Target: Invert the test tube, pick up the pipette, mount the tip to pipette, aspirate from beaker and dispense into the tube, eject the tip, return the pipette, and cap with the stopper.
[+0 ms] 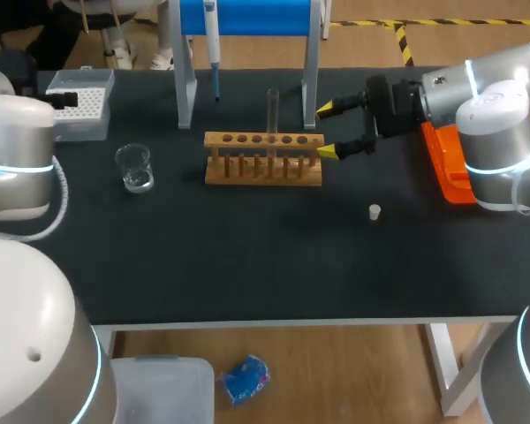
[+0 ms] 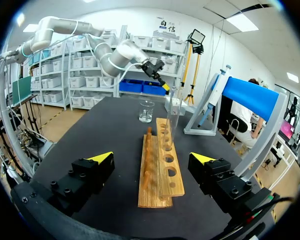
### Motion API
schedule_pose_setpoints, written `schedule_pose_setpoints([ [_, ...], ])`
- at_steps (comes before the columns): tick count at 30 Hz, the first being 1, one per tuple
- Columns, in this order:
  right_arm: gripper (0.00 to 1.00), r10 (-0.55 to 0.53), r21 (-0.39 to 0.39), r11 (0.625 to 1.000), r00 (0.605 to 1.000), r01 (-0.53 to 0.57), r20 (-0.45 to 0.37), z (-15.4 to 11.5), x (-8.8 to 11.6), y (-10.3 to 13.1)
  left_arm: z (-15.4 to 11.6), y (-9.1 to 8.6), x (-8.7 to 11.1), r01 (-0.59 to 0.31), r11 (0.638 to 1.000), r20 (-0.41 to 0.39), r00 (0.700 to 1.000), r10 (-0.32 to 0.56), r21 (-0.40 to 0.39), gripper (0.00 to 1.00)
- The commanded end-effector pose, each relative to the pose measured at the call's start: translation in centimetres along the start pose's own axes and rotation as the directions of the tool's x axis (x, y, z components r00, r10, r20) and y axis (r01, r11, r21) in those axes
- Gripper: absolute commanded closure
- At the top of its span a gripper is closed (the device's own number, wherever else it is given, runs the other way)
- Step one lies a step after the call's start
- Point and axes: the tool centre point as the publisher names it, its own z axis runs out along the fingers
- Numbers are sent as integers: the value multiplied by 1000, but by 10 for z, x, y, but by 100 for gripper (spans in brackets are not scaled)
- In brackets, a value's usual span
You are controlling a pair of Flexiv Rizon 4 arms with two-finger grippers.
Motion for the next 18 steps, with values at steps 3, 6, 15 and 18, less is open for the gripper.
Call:
schedule_pose_setpoints([
  [3, 0, 0, 1, 1000, 1000, 0, -2, 0, 0, 0, 35, 4, -9, 10, 999, 39, 999, -11, 36, 0],
  [6, 0, 0, 1, 1000, 1000, 0, -2, 0, 0, 0, 41, 1, -12, 16, 999, 39, 999, -18, 40, 0],
  [15, 0, 0, 1, 1000, 1000, 0, -2, 0, 0, 0, 64, -5, -16, 18, 999, 41, 999, -19, 32, 0],
  [18, 0, 0, 1, 1000, 1000, 0, -2, 0, 0, 0, 70, -8, -19, 25, 999, 46, 999, -27, 35, 0],
])
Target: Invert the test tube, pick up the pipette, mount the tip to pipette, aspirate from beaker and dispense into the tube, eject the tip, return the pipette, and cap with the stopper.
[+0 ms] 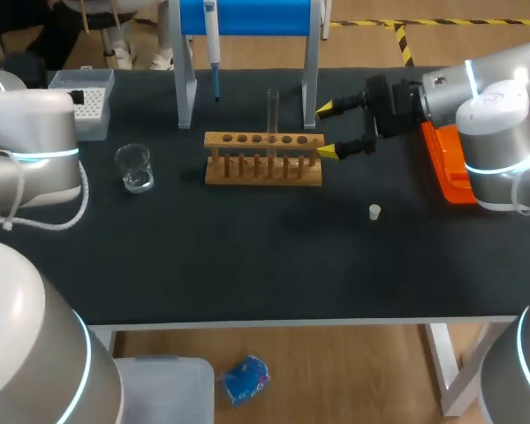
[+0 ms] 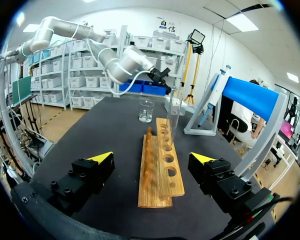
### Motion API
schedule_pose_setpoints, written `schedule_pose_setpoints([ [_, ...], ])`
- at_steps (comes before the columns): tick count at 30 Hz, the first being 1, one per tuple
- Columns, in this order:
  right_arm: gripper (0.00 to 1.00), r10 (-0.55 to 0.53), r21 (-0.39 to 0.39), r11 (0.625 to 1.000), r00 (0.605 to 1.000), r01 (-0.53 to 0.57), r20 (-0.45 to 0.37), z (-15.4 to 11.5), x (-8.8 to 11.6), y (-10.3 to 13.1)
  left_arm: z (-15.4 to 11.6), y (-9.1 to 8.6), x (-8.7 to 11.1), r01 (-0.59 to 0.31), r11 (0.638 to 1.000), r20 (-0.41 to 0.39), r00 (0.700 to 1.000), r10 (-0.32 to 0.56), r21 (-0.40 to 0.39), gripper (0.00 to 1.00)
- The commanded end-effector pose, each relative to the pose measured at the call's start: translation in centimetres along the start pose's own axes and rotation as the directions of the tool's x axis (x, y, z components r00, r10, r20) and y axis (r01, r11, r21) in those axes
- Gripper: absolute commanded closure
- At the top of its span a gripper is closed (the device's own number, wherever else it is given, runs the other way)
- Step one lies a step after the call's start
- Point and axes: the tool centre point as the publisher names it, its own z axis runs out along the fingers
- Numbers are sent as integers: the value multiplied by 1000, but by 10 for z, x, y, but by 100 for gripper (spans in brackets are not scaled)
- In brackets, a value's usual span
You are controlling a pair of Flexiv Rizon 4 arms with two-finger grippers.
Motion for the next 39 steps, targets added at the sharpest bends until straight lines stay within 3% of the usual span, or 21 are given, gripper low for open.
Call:
schedule_pose_setpoints([
  [1, 0, 0, 1, 1000, 1000, 0, -2, 0, 0, 0, 22, -4, -3, 4, 1000, 9, 1000, -4, 1, 0],
  [33, 0, 0, 1, 1000, 1000, 0, -2, 0, 0, 0, 35, -11, -22, 32, 999, 67, 997, -32, -3, 0],
  [37, 0, 0, 1, 1000, 1000, 0, -2, 0, 0, 0, 37, -11, -22, 30, 1000, 68, 997, -29, -6, 13],
  [39, 0, 0, 1, 1000, 1000, 0, -2, 0, 0, 0, 38, -11, -22, 29, 1000, 68, 997, -28, -8, 10],
])
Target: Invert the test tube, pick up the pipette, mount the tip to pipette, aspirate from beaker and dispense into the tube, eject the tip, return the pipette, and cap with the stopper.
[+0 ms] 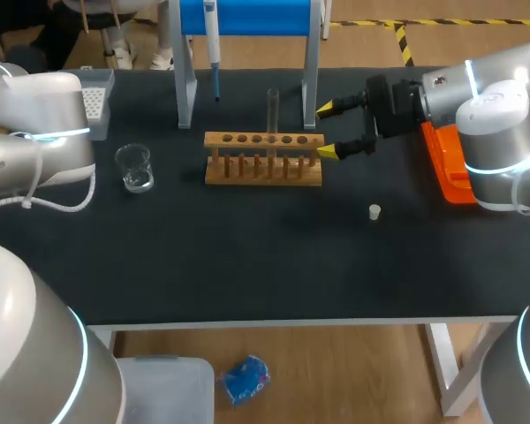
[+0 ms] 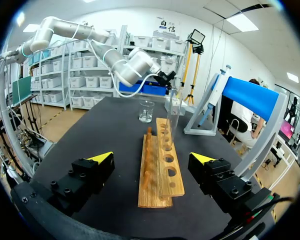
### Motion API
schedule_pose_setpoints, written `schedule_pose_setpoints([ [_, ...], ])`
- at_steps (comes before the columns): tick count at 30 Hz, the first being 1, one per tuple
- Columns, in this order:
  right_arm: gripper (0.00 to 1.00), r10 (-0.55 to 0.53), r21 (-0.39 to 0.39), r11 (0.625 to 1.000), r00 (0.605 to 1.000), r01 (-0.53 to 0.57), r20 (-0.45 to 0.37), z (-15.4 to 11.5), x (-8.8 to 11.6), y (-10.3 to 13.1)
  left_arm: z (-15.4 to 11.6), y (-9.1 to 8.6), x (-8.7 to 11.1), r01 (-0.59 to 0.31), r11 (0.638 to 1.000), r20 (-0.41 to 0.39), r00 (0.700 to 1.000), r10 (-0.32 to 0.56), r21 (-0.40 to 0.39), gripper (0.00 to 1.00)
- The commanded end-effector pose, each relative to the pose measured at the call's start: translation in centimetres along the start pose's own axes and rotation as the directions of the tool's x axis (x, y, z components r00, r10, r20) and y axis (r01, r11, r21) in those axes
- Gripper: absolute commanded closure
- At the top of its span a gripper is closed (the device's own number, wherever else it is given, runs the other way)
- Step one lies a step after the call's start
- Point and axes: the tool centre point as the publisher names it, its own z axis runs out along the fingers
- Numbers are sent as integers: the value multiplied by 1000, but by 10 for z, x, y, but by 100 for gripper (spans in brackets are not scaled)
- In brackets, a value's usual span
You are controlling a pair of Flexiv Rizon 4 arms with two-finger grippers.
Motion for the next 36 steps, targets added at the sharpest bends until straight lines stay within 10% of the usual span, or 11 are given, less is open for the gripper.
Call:
schedule_pose_setpoints([
  [1, 0, 0, 1, 1000, 1000, 0, -2, 0, 0, 0, 7, -1, 0, -2, 1000, 2, 1000, 2, -3, 10],
  [14, 0, 0, 1, 1000, 1000, 0, -2, 0, 0, 0, 12, 1, -1, 0, 1000, 4, 1000, 0, -14, 20],
  [18, 0, 0, 1, 1000, 1000, 0, -2, 0, 0, 0, 12, 1, -2, 2, 1000, 7, 1000, -2, -16, 50],
  [36, 0, 0, 1, 1000, 1000, 0, -2, 0, 0, 0, 11, 7, -3, 1, 999, 19, 1000, 0, -34, 100],
])
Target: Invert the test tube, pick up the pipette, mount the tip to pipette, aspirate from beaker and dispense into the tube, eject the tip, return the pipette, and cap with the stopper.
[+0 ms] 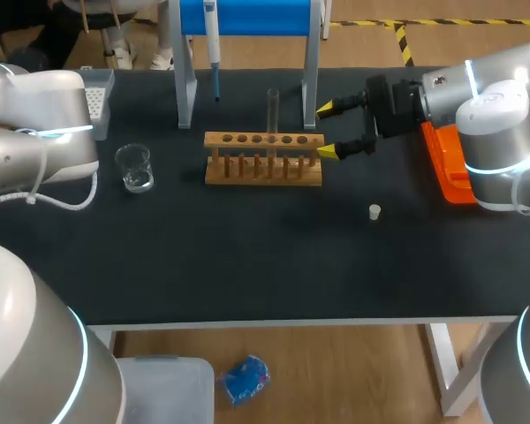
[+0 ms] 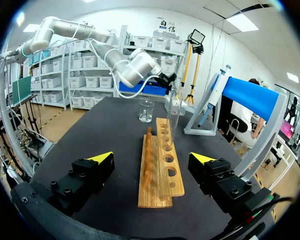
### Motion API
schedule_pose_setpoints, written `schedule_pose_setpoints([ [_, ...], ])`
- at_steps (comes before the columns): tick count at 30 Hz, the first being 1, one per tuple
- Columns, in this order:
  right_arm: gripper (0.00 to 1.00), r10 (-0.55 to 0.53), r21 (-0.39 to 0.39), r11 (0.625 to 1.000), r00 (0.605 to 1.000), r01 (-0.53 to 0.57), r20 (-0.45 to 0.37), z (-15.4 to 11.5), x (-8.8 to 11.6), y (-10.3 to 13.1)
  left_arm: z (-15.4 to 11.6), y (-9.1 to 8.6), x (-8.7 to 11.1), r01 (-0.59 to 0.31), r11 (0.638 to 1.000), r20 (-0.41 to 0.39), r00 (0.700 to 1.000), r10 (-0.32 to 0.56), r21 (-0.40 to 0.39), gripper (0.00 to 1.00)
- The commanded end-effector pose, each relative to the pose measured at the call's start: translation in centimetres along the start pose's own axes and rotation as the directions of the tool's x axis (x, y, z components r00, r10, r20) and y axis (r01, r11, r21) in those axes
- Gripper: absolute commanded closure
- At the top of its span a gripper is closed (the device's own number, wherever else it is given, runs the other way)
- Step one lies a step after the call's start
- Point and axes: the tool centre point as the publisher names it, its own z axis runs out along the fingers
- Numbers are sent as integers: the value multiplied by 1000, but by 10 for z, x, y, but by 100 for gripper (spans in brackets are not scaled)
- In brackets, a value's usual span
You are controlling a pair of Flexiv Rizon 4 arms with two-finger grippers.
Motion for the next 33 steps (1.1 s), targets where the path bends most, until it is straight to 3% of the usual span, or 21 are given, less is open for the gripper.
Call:
schedule_pose_setpoints([
  [1, 0, 0, 1, 1000, 1000, 0, -2, 0, 0, 0, 2, 0, 1, -1, 1000, 4, 1000, 1, -8, 100],
  [19, 0, 0, 1, 1000, 1000, 0, -2, 0, 0, 0, -4, 0, 2, -16, 1000, 11, 1000, 17, -13, 100],
  [33, 0, 0, 1, 1000, 1000, 0, -2, 0, 0, 0, -16, -14, 2, -38, 999, 22, 999, 38, 4, 100],
])
